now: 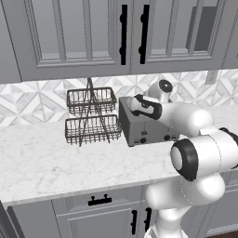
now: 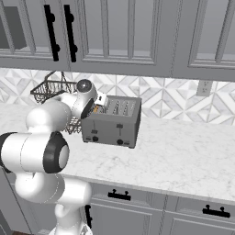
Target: Start the toaster. Once the lever pops up, take the bread to the plate on the dining counter.
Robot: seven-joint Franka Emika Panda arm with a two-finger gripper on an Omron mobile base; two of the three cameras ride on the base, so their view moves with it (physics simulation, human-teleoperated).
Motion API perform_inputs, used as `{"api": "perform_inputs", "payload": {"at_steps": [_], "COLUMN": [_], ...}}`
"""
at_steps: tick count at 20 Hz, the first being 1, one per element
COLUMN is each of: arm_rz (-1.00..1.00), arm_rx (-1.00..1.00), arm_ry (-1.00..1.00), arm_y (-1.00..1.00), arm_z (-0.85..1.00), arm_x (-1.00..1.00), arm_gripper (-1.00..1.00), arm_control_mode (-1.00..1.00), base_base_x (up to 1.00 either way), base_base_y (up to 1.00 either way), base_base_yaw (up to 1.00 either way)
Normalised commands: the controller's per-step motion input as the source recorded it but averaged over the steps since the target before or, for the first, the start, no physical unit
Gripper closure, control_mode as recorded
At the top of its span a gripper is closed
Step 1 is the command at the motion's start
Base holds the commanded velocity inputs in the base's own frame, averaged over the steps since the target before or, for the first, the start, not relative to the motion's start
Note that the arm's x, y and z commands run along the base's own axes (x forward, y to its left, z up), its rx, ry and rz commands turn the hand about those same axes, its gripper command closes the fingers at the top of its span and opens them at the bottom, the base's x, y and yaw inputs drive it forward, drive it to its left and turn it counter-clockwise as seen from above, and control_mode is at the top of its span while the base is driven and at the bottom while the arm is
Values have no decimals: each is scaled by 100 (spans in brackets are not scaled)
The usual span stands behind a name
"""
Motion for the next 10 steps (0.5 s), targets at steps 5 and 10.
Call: {"api": "perform_inputs", "payload": {"at_steps": [5, 10], "arm_rz": [0, 0], "arm_rx": [0, 0], "arm_ry": [0, 0], "arm_y": [0, 0], "arm_z": [0, 0], "arm_x": [0, 0], "arm_gripper": [-100, -100], "arm_control_mode": [-100, -100], "base_base_x": [0, 0], "base_base_y": [0, 0], "base_base_yaw": [0, 0]}}
